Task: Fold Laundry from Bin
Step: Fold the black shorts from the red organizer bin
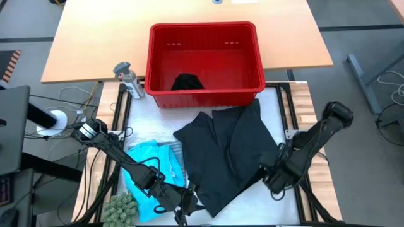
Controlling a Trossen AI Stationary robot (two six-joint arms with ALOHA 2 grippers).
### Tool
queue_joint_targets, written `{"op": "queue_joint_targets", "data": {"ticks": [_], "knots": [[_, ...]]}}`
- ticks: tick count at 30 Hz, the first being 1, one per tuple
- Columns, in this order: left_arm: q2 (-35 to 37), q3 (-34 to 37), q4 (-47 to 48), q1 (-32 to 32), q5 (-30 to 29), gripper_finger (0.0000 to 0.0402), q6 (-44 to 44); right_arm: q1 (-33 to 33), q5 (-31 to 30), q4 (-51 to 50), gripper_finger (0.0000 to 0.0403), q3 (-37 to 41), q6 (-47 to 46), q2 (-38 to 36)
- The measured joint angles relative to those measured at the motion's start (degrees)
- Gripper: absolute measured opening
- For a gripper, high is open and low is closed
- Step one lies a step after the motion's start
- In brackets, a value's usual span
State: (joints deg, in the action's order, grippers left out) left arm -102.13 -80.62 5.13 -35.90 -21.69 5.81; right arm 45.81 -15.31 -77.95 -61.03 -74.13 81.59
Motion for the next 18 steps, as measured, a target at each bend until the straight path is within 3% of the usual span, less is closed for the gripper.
{"op": "queue_joint_targets", "data": {"ticks": [6, 12, 18], "knots": [[-2.0, 0.0, -1.2, 2.0, 5.7, 0.0187, -7.2, -3.8, -4.1, 0.4, 0.0014, -0.1, -6.8, -7.2], [-7.7, -3.6, -3.7, 2.0, 8.1, 0.0191, -3.0, -8.6, -4.7, 0.9, 0.0014, -0.1, -4.0, -7.4], [-15.4, -16.3, 6.6, 3.0, 4.8, 0.0204, -26.2, -11.7, -7.3, 2.3, 0.0014, 0.0, -5.2, -6.2]]}}
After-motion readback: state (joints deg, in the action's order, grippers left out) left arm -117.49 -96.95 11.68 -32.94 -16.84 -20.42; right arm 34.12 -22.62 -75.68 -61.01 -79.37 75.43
